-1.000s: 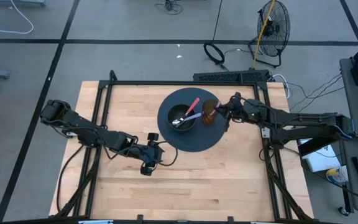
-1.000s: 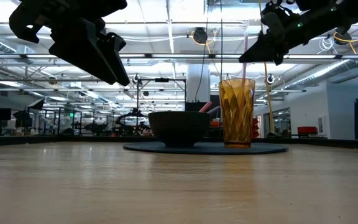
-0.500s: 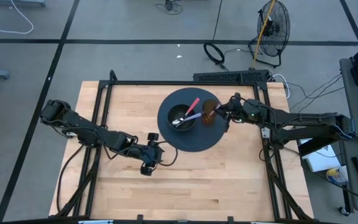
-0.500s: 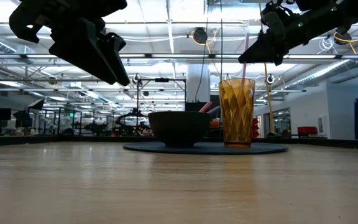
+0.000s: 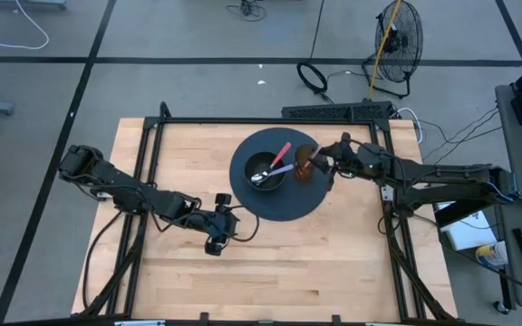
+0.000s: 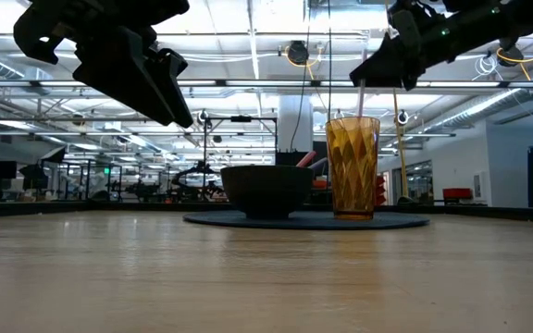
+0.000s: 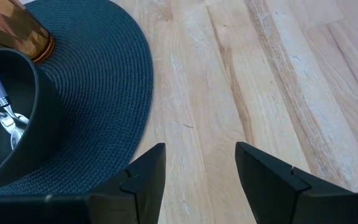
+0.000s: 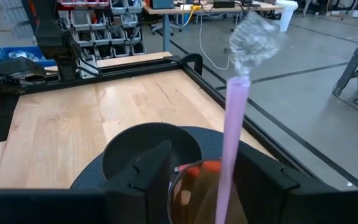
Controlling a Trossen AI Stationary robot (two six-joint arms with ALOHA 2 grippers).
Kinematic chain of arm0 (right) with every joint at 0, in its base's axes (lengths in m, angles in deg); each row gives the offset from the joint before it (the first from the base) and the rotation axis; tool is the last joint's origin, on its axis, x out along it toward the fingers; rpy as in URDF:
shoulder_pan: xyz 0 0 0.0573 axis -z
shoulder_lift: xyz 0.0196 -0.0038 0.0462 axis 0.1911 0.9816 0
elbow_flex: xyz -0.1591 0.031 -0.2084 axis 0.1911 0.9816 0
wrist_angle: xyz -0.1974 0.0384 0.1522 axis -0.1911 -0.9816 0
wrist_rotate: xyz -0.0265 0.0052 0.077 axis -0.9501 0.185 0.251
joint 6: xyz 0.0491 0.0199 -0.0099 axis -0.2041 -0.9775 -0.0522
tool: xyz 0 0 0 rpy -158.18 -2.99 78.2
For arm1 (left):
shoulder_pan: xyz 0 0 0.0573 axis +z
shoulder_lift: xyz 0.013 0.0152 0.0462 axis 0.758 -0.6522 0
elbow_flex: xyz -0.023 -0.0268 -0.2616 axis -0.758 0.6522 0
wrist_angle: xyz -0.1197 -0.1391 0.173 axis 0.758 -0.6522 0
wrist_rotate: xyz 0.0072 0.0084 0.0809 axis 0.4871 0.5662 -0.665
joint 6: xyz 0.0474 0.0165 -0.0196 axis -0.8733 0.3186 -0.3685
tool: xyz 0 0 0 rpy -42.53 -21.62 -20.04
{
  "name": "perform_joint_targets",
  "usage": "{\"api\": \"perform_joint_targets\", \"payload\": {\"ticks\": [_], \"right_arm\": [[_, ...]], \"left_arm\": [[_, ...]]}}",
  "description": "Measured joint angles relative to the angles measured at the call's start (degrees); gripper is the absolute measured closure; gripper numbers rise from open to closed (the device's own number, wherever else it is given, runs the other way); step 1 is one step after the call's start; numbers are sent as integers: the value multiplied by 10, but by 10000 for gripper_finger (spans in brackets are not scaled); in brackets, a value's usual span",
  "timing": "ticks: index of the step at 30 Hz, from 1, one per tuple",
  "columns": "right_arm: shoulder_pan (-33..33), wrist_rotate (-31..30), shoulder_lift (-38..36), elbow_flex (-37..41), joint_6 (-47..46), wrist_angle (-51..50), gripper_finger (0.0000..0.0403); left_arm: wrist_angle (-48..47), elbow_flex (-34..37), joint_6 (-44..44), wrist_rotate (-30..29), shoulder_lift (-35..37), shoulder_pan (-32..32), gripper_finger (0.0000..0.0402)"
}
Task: Pick & Place Utensil
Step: Put the straw into the cup
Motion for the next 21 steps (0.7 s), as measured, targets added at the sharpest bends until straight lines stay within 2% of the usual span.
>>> {"api": "perform_joint_targets", "payload": {"ticks": [9,13,21], "right_arm": [[0,-3,-16,0,13,8,212],[-1,-31,-31,0,16,4,195],[-1,-38,-52,0,20,3,170]], "left_arm": [[0,0,0,0,0,0,202],[0,0,0,0,0,0,201],[0,0,0,0,0,0,202]]}}
